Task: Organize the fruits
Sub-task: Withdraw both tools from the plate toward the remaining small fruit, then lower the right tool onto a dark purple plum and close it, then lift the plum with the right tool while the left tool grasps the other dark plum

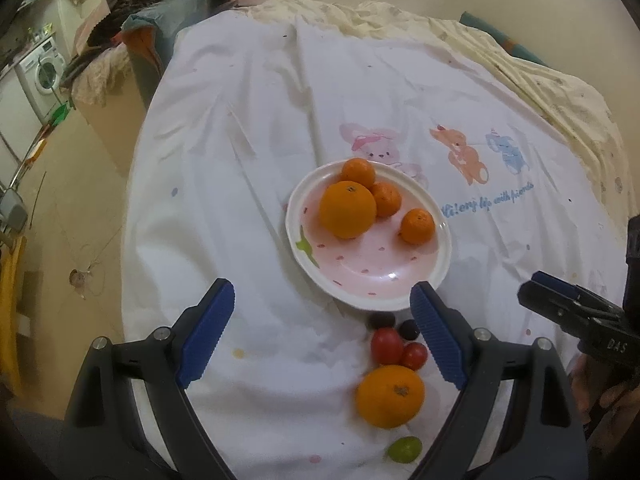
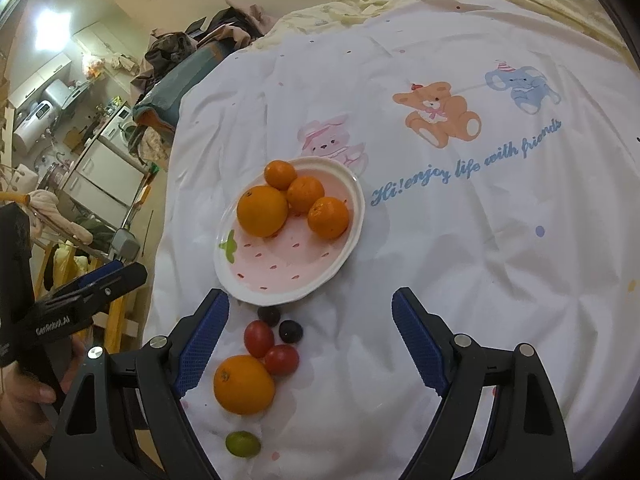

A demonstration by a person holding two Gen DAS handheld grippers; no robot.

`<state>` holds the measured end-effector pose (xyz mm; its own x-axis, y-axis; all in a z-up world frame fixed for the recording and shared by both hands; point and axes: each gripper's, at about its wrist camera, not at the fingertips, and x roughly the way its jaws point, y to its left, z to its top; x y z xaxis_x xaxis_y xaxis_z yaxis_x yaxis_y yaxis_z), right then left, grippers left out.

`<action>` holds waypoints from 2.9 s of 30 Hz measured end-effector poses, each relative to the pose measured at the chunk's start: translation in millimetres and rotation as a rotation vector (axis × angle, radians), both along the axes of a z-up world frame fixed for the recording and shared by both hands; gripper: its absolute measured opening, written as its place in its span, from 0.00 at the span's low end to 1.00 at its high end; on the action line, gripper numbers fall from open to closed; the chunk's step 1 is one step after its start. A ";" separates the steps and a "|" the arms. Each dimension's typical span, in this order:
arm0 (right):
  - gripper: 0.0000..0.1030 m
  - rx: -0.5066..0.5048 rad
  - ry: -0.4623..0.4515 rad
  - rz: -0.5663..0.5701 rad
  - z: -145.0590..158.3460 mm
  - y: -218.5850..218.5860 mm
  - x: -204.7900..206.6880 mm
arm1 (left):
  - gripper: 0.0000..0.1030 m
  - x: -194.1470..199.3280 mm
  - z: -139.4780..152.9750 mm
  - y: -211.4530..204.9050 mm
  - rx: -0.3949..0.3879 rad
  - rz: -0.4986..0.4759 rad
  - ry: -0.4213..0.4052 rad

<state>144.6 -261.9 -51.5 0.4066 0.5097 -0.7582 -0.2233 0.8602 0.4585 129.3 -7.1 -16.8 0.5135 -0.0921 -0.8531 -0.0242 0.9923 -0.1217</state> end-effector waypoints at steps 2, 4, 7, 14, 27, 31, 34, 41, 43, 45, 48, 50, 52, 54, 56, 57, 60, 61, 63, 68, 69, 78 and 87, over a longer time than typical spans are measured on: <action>0.84 0.008 -0.005 -0.001 1.1 0.5 -1.3 | 0.85 -2.1 -1.5 -2.0 -0.008 -0.002 0.002; 0.84 0.019 0.002 -0.013 0.5 -0.2 -1.4 | 0.85 -4.1 -3.4 -3.2 -0.015 0.004 0.002; 0.84 0.030 0.019 -0.023 -1.3 0.7 -0.3 | 0.85 -4.7 -6.7 -4.2 -0.004 0.021 0.017; 0.84 -0.003 0.051 -0.021 -7.7 6.1 2.0 | 0.85 -9.0 -7.7 4.3 0.024 0.059 0.009; 0.63 -0.054 0.300 0.038 -59.5 28.8 12.5 | 0.85 -6.3 -25.8 27.5 -0.025 0.146 0.152; 0.47 -0.057 0.342 0.063 -72.5 50.1 19.7 | 0.85 -3.6 -25.2 28.1 -0.057 0.147 0.164; 0.40 -0.062 0.373 0.056 -83.9 62.4 23.3 | 0.85 -3.1 -24.0 28.6 -0.066 0.147 0.163; 0.33 -0.158 0.374 0.057 -100.1 84.5 26.4 | 0.85 -2.4 -25.8 30.9 -0.073 0.158 0.181; 0.33 -0.192 0.367 0.070 -100.3 93.3 26.5 | 0.85 -2.5 -27.5 30.9 -0.078 0.159 0.185; 0.31 -0.229 0.347 0.092 -99.6 99.9 25.0 | 0.85 -2.6 -27.6 29.8 -0.078 0.157 0.184; 0.19 -0.189 0.365 0.111 -98.6 98.7 23.9 | 0.85 -3.3 -27.4 29.4 -0.063 0.156 0.176; 0.19 -0.146 0.364 0.108 -95.4 91.9 23.6 | 0.85 -3.4 -29.2 30.6 -0.060 0.162 0.180; 0.19 -0.124 0.368 0.098 -92.7 81.5 22.2 | 0.85 -2.6 -31.6 32.8 -0.065 0.171 0.189; 0.19 -0.099 0.357 0.095 -86.4 69.3 19.5 | 0.85 -2.5 -33.7 34.6 -0.068 0.181 0.195; 0.19 -0.077 0.354 0.085 -78.4 55.9 17.3 | 0.85 -2.0 -35.4 34.5 -0.068 0.181 0.199; 0.19 -0.059 0.352 0.077 -74.2 50.2 17.1 | 0.85 -1.6 -36.9 33.4 -0.070 0.178 0.203; 0.19 -0.015 0.332 0.056 -57.8 29.6 14.8 | 0.85 -0.3 -40.8 30.0 -0.070 0.170 0.214; 0.19 -0.004 0.320 0.054 -51.4 22.1 13.6 | 0.85 -0.1 -42.8 28.0 -0.070 0.162 0.219; 0.19 0.004 0.302 0.047 -41.4 13.8 14.9 | 0.85 1.0 -46.1 23.1 -0.070 0.148 0.225; 0.19 0.048 0.266 0.027 -24.5 1.0 12.6 | 0.84 6.7 -60.1 4.0 -0.078 0.106 0.276; 0.19 0.055 0.263 0.020 -23.3 -1.1 12.5 | 0.83 8.8 -63.6 -1.0 -0.075 0.098 0.287; 0.19 0.156 0.320 -0.067 -47.2 -25.6 16.4 | 0.49 22.2 -105.0 -59.1 -0.009 -0.067 0.374; 0.19 0.191 0.352 -0.071 -54.6 -31.9 17.5 | 0.49 44.0 -121.0 -83.8 0.047 -0.094 0.373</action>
